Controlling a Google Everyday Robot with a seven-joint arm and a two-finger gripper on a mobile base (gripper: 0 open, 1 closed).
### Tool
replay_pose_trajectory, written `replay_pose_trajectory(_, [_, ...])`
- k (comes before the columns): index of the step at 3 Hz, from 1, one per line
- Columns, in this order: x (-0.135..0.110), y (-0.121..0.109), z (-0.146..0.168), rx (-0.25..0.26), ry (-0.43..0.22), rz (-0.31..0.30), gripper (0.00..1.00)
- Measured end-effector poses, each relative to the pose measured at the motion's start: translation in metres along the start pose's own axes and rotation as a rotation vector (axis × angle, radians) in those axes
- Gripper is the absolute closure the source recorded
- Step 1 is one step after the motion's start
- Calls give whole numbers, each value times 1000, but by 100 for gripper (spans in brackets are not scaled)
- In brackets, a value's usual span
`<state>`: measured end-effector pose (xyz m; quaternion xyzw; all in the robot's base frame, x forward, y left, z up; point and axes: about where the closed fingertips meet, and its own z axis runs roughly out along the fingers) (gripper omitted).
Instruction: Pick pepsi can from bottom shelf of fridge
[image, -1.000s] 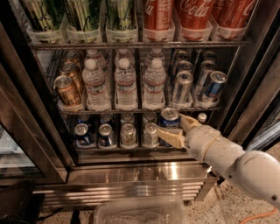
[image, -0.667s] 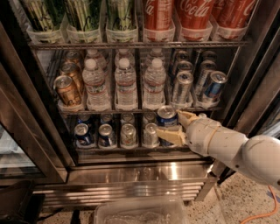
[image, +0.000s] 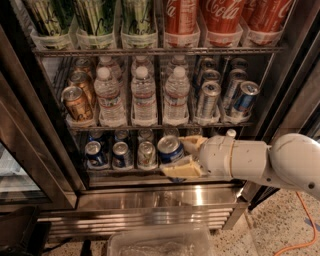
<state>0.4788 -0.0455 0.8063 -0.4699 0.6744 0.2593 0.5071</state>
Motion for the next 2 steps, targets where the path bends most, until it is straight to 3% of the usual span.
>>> replay_pose_trajectory(1, [-4, 60, 0, -197, 19, -43, 100])
replay_pose_trajectory(2, [2, 81, -5, -283, 39, -45, 100])
